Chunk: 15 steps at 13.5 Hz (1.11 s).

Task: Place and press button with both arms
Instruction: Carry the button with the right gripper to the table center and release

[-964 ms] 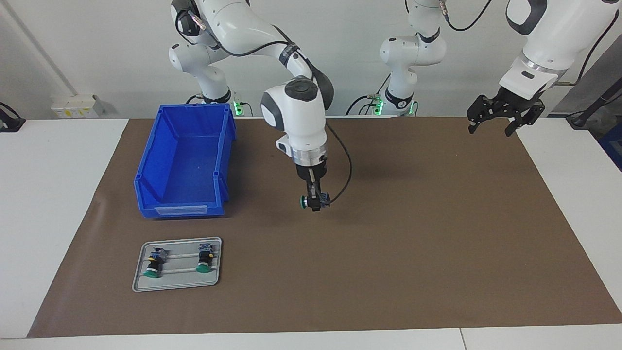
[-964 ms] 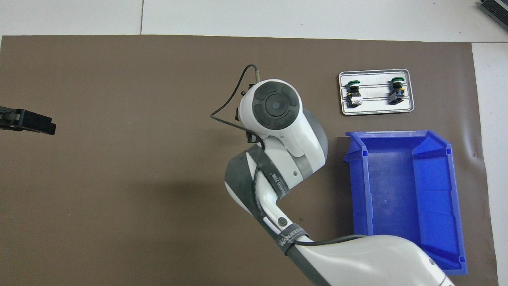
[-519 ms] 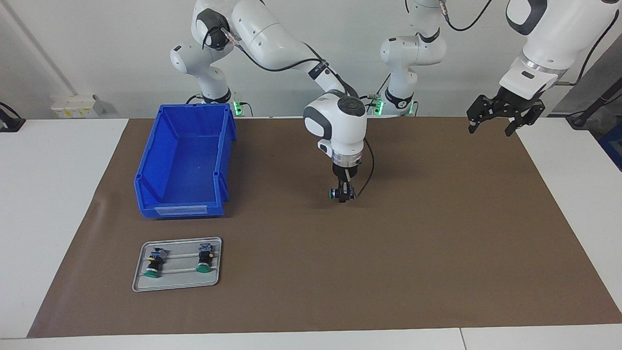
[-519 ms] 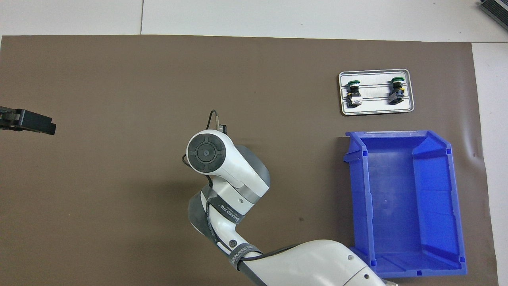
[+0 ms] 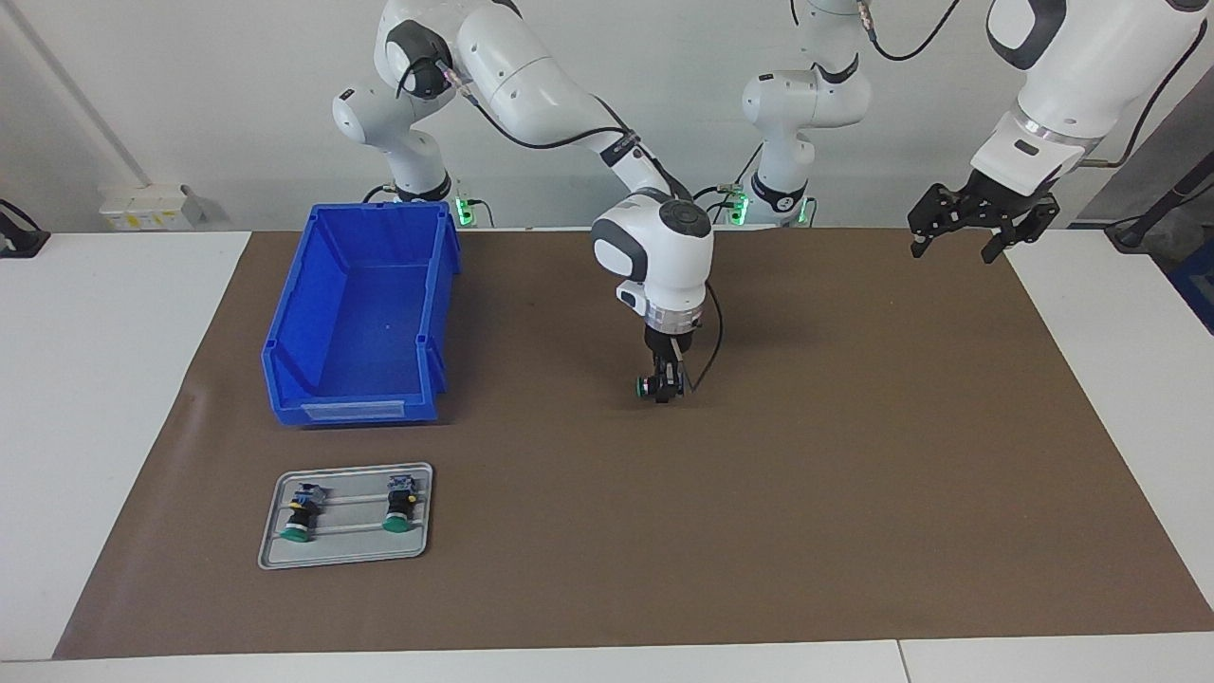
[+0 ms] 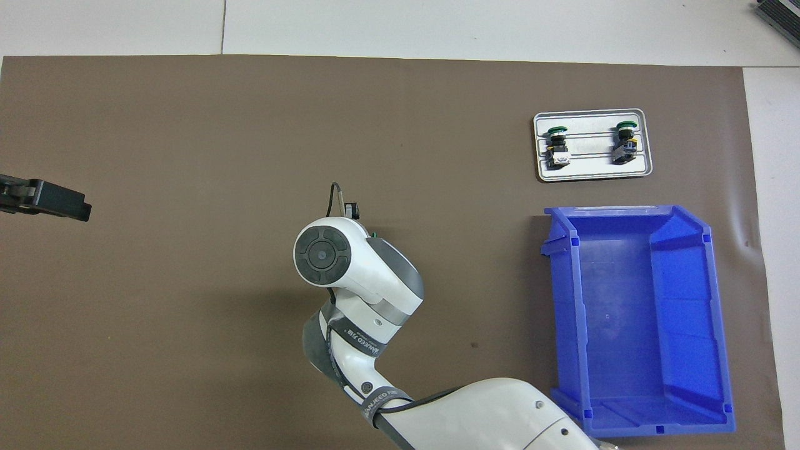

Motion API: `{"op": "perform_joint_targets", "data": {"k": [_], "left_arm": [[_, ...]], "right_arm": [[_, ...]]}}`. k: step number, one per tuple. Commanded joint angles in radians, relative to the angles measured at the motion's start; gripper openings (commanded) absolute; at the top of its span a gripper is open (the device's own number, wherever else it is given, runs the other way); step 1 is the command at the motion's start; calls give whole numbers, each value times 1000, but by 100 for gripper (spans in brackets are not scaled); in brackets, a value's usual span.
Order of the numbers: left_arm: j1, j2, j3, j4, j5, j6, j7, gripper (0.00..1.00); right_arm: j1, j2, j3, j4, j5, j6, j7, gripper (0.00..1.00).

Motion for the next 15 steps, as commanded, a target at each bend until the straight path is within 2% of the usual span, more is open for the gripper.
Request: {"op": "perform_joint_targets", "data": {"k": [1, 4, 7, 10, 12, 15], "left_arm": [[-5, -33, -4, -36, 0, 2, 5, 100], [-9, -31, -10, -51, 0, 86, 93, 100], [-43, -28, -13, -56, -1, 108, 244, 100], [-115, -36, -17, -99, -14, 151, 414, 100], [-170, -36, -17, -103, -67, 181, 462, 100], [-251, -21, -17, -111, -83, 223, 572, 99]], "right_arm": [[6, -50, 1, -24, -36, 14, -13, 100], [-68, -209, 2, -53, -25, -8, -36, 100], [-117, -304, 1, -55, -22, -99, -123, 100], [-200, -363, 1, -56, -21, -185, -369, 100], [-270, -418, 2, -68, -15, -208, -530, 100], [-385, -516, 1, -107, 53, -239, -762, 100]]}}
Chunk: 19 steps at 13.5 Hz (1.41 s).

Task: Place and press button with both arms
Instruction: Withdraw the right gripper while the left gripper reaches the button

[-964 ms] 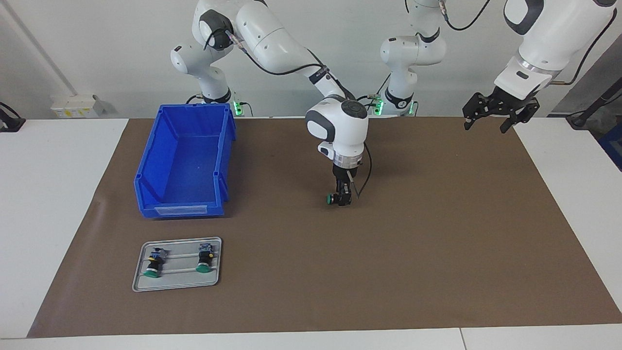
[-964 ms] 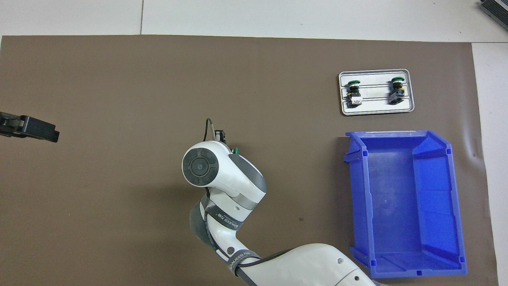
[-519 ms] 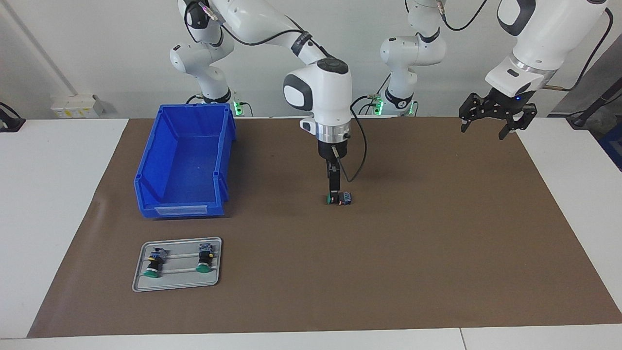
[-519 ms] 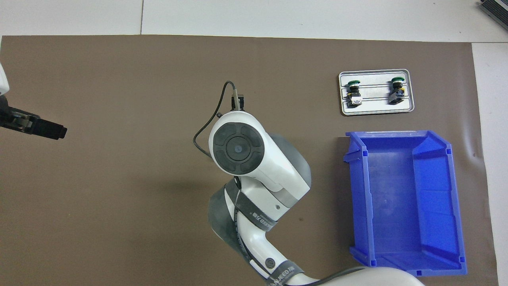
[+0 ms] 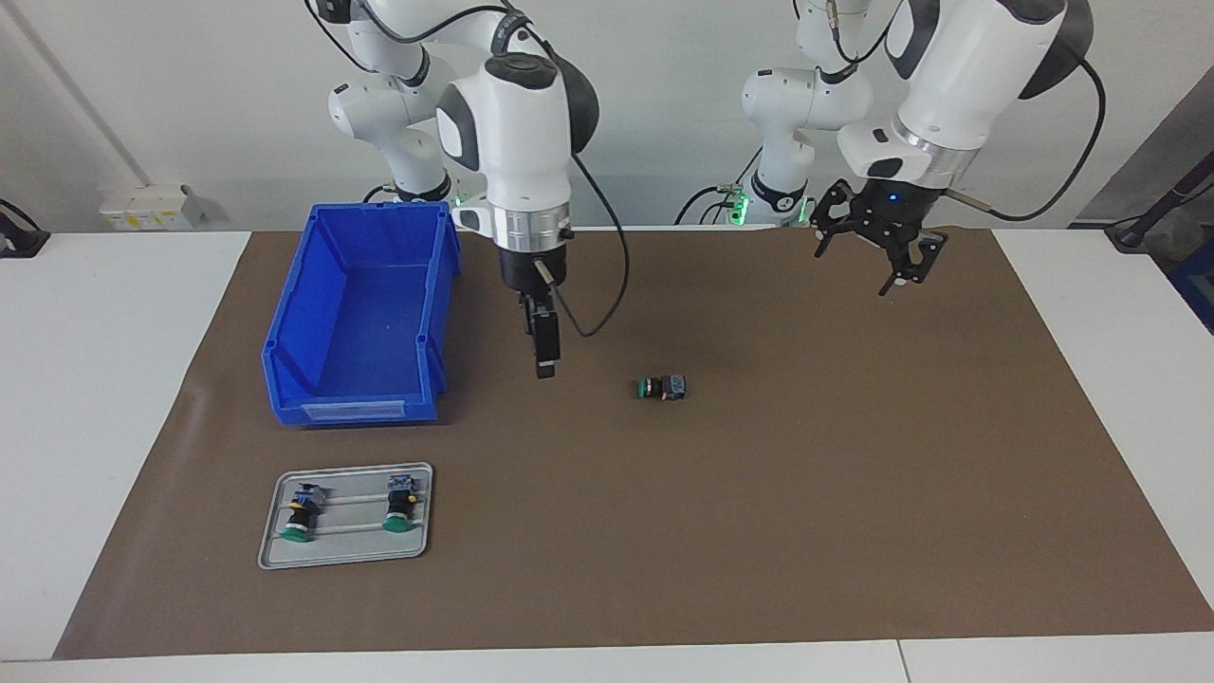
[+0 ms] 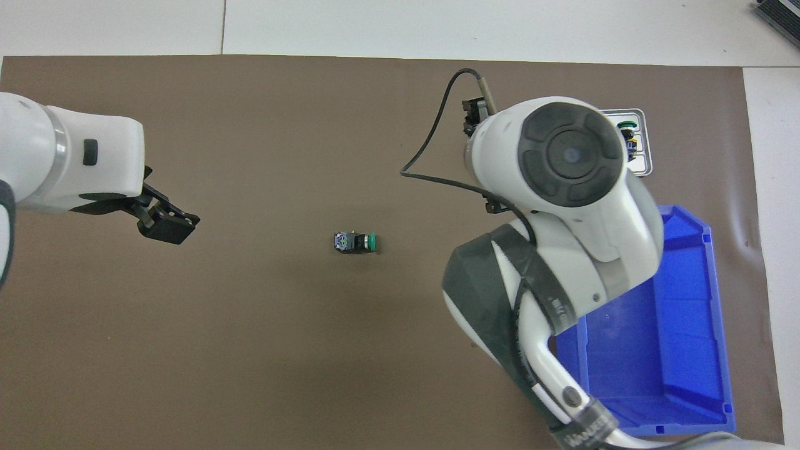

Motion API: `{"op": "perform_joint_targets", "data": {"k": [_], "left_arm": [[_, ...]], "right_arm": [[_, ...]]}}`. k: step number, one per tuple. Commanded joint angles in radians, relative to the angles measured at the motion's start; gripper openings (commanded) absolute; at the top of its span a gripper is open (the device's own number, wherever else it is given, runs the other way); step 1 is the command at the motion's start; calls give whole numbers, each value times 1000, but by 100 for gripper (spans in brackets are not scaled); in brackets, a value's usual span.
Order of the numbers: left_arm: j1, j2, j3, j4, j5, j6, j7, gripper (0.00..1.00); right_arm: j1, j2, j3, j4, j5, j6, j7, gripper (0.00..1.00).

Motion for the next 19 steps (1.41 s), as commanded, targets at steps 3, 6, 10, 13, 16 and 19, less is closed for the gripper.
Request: {"op": "perform_joint_targets", "data": {"k": [3, 6, 10, 13, 16, 19], "left_arm": [[-126, 35, 18, -37, -13, 90, 156, 99], [-211, 124, 18, -37, -10, 171, 158, 97], [-284, 179, 18, -115, 50, 337, 158, 93], [-324, 271, 21, -135, 52, 426, 147, 91], [-363, 374, 21, -130, 116, 512, 93, 91], [-378, 422, 23, -144, 154, 574, 83, 90]], "right_arm": [[-191, -150, 14, -69, 96, -119, -507, 100], [-272, -178, 14, -63, 98, -201, -878, 100], [-373, -231, 9, -67, 99, -416, -1338, 100], [-473, -263, 9, -67, 106, -427, -1615, 100], [-506, -271, 3, -41, 101, -465, -1668, 100], [-490, -250, 14, 0, 99, -481, -1667, 100]]}}
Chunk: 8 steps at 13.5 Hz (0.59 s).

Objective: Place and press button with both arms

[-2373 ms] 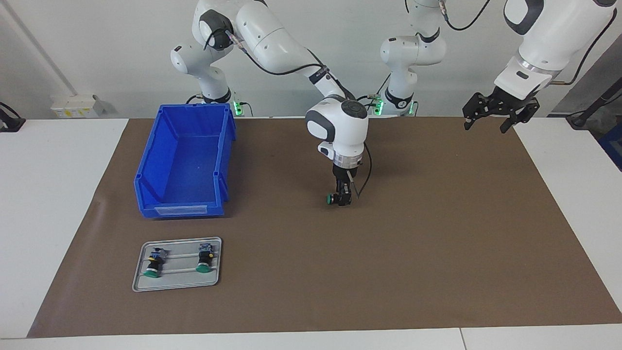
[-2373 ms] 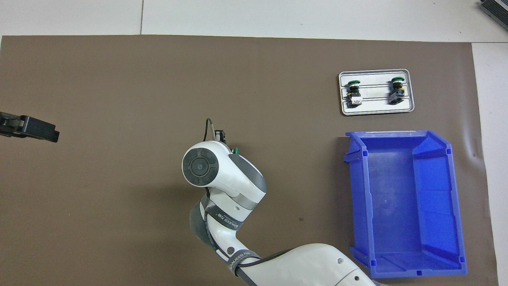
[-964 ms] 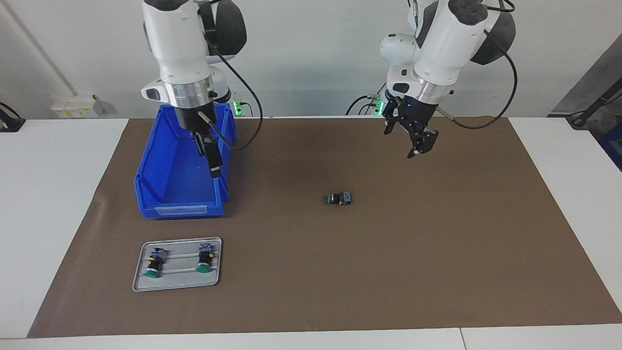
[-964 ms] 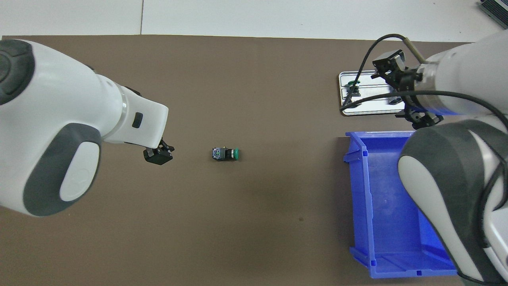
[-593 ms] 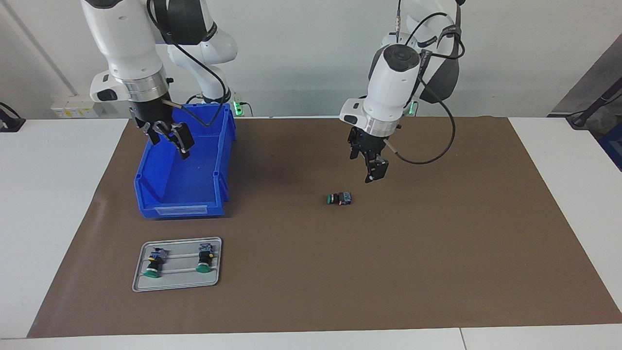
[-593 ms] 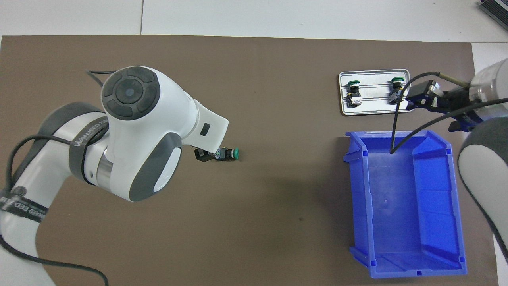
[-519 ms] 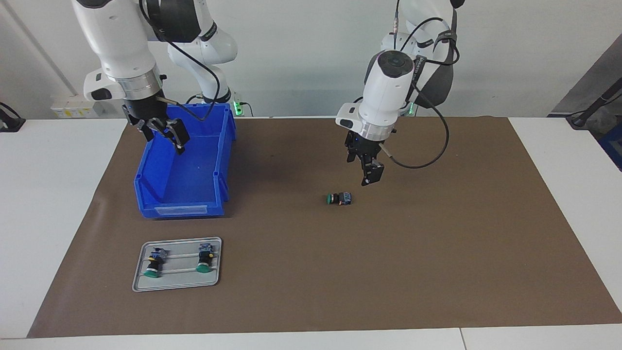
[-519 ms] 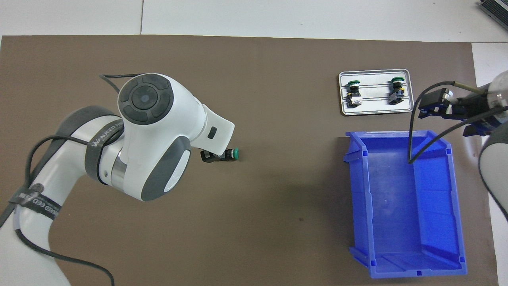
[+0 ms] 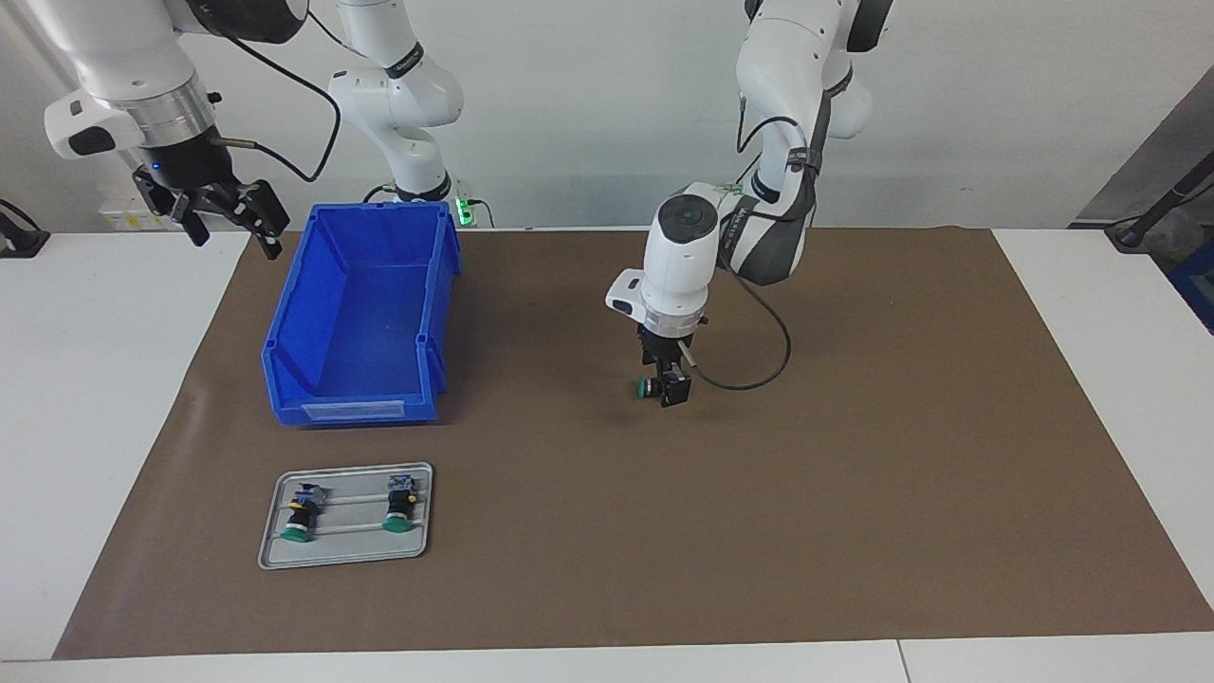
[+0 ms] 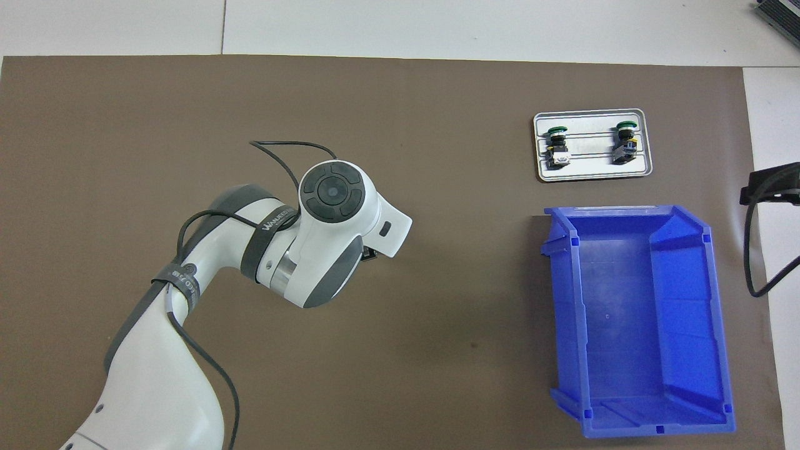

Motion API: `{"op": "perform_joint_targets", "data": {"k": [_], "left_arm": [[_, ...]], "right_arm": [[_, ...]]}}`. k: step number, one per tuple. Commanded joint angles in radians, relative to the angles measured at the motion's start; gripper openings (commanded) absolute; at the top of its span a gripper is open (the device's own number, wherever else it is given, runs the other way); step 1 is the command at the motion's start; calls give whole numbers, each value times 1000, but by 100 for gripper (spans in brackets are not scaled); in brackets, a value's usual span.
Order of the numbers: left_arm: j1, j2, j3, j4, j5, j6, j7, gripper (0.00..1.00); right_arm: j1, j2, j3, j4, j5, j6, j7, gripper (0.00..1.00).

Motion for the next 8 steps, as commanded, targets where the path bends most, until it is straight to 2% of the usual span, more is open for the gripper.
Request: {"op": "perform_joint_targets", "data": {"k": [1, 3, 7, 8], "left_arm": [[-21, 13, 17, -36, 52, 58, -17, 90], [-35, 13, 18, -84, 57, 109, -13, 88], [-35, 10, 17, -108, 57, 132, -13, 88], [-35, 9, 17, -113, 57, 131, -13, 84]], "right_arm": [[2, 3, 10, 12, 11, -22, -17, 100], [11, -3, 11, -2, 8, -18, -20, 100], [17, -3, 11, -1, 13, -23, -14, 100], [17, -3, 11, -1, 13, -23, -14, 100]]}}
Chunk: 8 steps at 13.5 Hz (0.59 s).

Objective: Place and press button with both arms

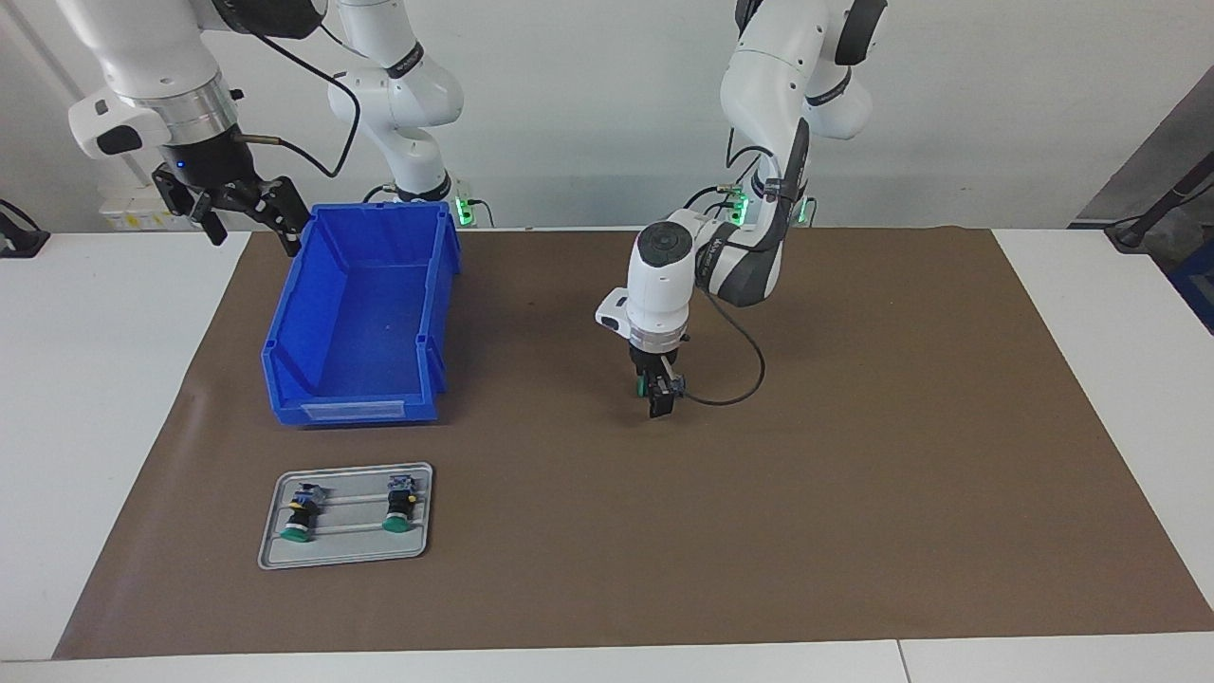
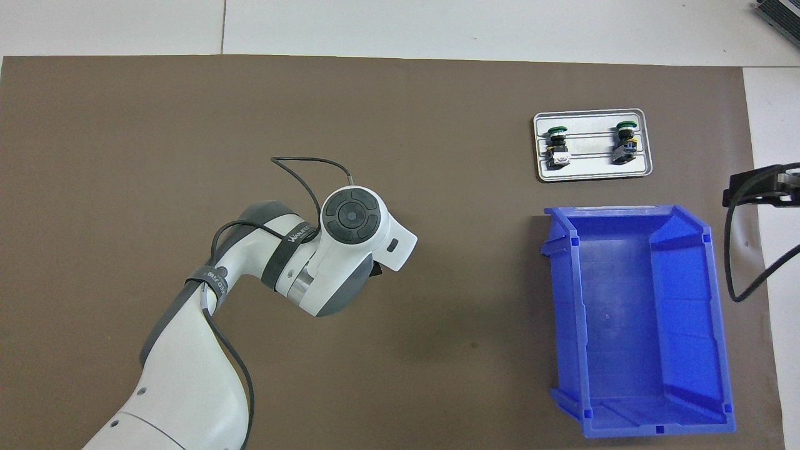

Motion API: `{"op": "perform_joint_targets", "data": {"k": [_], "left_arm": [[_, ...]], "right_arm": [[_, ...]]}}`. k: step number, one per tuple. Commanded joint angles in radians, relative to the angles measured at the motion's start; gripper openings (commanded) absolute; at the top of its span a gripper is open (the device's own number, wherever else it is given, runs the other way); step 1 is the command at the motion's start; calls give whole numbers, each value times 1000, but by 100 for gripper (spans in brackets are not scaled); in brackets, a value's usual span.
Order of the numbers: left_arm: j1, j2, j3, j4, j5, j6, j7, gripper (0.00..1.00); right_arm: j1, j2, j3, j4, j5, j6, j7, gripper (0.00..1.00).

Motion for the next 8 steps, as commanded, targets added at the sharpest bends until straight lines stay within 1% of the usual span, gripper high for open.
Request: {"op": "perform_joint_targets", "data": {"k": [1, 4, 6, 8], "left_arm": [[-17, -21, 17, -45, 25, 30, -12, 84], [-29, -28, 17, -53, 25, 7, -14, 83], [-31, -30, 17, -32, 25, -51, -14, 83], [-31, -32, 16, -21, 25, -76, -15, 83]], "right_arm": [[-4, -3, 1, -1, 13, -11, -14, 100], [-7, -3, 1, -1, 13, -9, -17, 100], [-4, -3, 0, -1, 10, -14, -14, 100], [-4, -2, 1, 1, -6, -19, -17, 100]]}}
